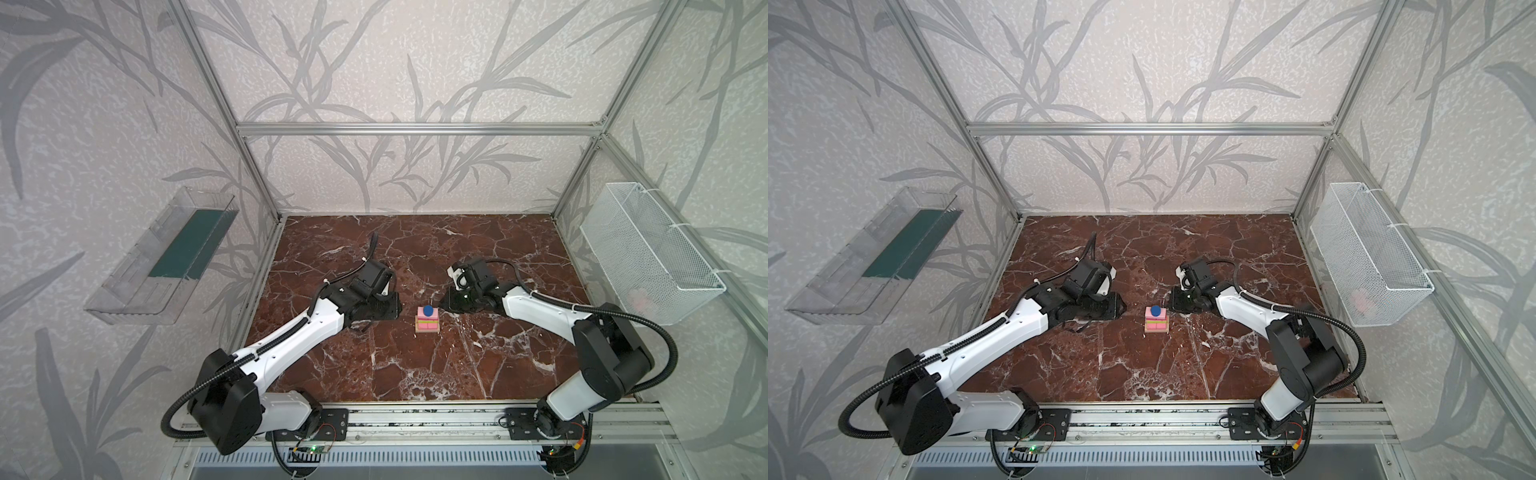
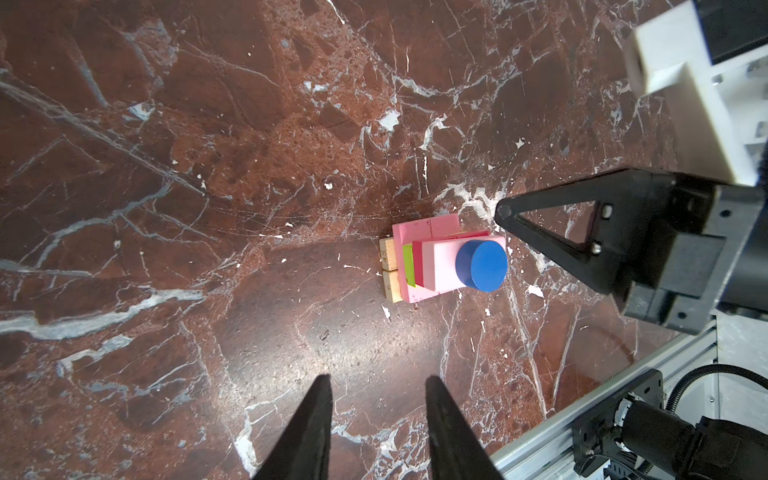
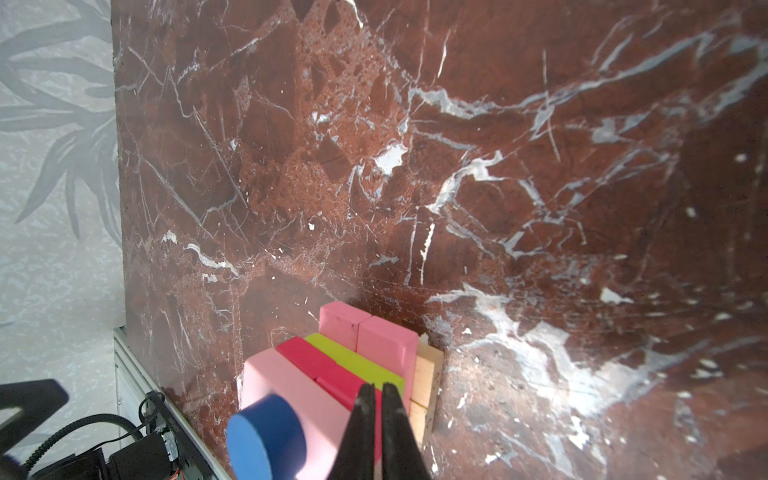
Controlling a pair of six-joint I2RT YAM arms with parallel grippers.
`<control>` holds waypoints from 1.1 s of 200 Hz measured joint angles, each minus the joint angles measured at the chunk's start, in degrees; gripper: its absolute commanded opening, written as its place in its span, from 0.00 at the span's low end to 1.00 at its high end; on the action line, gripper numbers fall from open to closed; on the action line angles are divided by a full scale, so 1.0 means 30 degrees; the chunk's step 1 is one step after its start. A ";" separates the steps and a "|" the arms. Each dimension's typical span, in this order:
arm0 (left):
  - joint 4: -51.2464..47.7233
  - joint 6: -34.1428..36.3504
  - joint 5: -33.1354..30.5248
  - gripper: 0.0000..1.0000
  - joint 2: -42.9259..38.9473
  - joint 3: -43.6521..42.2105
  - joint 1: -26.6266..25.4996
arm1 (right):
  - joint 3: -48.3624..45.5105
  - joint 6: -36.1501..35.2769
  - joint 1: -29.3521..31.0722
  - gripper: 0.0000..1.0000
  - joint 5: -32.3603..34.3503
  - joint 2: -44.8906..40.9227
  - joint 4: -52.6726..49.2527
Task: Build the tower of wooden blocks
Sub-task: 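Lower the right gripper beside the stack near the blue cylinder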
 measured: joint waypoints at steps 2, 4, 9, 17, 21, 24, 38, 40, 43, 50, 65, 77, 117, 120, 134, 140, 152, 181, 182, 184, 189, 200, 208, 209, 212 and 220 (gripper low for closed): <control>0.0022 0.0000 0.0007 0.37 0.0029 0.0000 0.0000 | 0.0000 -0.0015 -0.0007 0.13 0.0058 -0.0066 -0.0044; 0.0036 -0.0007 0.0029 0.37 0.0058 0.0000 0.0000 | 0.0000 -0.0036 -0.0022 0.13 0.0095 -0.0153 -0.0087; 0.0087 0.0000 0.0066 0.37 0.0131 0.0000 0.0000 | 0.0000 -0.0051 -0.0066 0.15 0.0226 -0.0350 -0.0219; 0.0168 0.0015 0.0109 0.37 0.0240 0.0007 0.0000 | 0.0000 -0.0124 -0.0073 0.17 0.0415 -0.0758 -0.0481; 0.0211 0.0029 0.0138 0.37 0.0306 0.0007 0.0000 | 0.0000 -0.0138 -0.0073 0.18 0.0532 -0.0998 -0.0590; 0.0219 0.0044 0.0138 0.37 0.0357 0.0007 0.0000 | 0.0000 -0.0168 -0.0073 0.19 0.0576 -0.1144 -0.0648; 0.0313 0.0051 0.0219 0.37 0.0576 0.0007 0.0000 | -0.0015 -0.0168 -0.0073 0.23 0.0903 -0.2018 -0.0962; 0.0328 0.0058 0.0233 0.37 0.0612 0.0007 0.0000 | -0.0029 -0.0146 -0.0073 0.24 0.0954 -0.2164 -0.0998; 0.0350 0.0058 0.0248 0.37 0.0648 0.0007 0.0000 | -0.0066 -0.0175 -0.0073 0.24 0.0991 -0.2390 -0.1005; 0.0401 0.0058 0.0277 0.37 0.0765 0.0007 0.0000 | -0.0197 -0.0160 -0.0073 0.25 0.1107 -0.2878 -0.1005; 0.0561 0.0058 0.0364 0.36 0.1042 0.0015 0.0000 | -0.0831 -0.0080 -0.0007 0.23 0.1355 -0.4080 -0.0991; 0.0648 0.0058 0.0459 0.35 0.1260 0.0015 0.0000 | -0.1530 0.0255 0.0175 0.17 0.1559 -0.4954 -0.0998; 0.0641 0.0138 0.0838 0.34 0.1960 0.0350 0.0000 | -0.3628 0.1253 0.1552 0.01 0.2018 -0.6222 -0.1107; 0.0627 0.0146 0.0860 0.34 0.1996 0.0408 0.0000 | -0.3818 0.1355 0.1668 0.01 0.2062 -0.6288 -0.1093; 0.0576 0.0204 0.0940 0.34 0.2142 0.0678 0.0000 | -0.4473 0.1807 0.2186 0.00 0.2164 -0.6528 -0.1020; 0.0590 0.0211 0.0984 0.34 0.2178 0.0765 0.0000 | -0.4758 0.2025 0.2426 0.00 0.2178 -0.6586 -0.0882; 0.0597 0.0211 0.1086 0.34 0.2229 0.0867 0.0000 | -0.5260 0.2448 0.2849 0.00 0.2244 -0.6623 -0.0561; 0.0583 0.0211 0.1231 0.34 0.2302 0.0889 0.0000 | -0.5945 0.3337 0.3432 0.00 0.2215 -0.6411 0.0619; 0.0583 0.0211 0.1231 0.34 0.2302 0.0889 0.0000 | -0.5952 0.3351 0.3439 0.00 0.2215 -0.6404 0.0648; 0.0583 0.0211 0.1239 0.34 0.2310 0.0889 0.0000 | -0.5974 0.3410 0.3453 0.00 0.2222 -0.6375 0.0743; 0.0583 0.0211 0.1260 0.34 0.2310 0.0889 0.0000 | -0.6011 0.3555 0.3475 0.00 0.2208 -0.6273 0.0991; 0.0583 0.0211 0.1275 0.34 0.2310 0.0889 0.0000 | -0.6084 0.3767 0.3490 0.00 0.2149 -0.6011 0.1588; 0.0583 0.0211 0.1275 0.34 0.2310 0.0889 0.0000 | -0.6120 0.3934 0.3519 0.00 0.2127 -0.5858 0.1923; 0.0576 0.0211 0.1275 0.34 0.2310 0.0889 0.0000 | -0.6120 0.3971 0.3526 0.00 0.2120 -0.5836 0.1982; 0.0576 0.0211 0.1275 0.34 0.2310 0.0889 0.0000 | -0.6142 0.4036 0.3526 0.00 0.2120 -0.5778 0.2120; 0.0576 0.0211 0.1275 0.34 0.2310 0.0889 0.0000 | -0.6171 0.4167 0.3526 0.00 0.2098 -0.5632 0.2441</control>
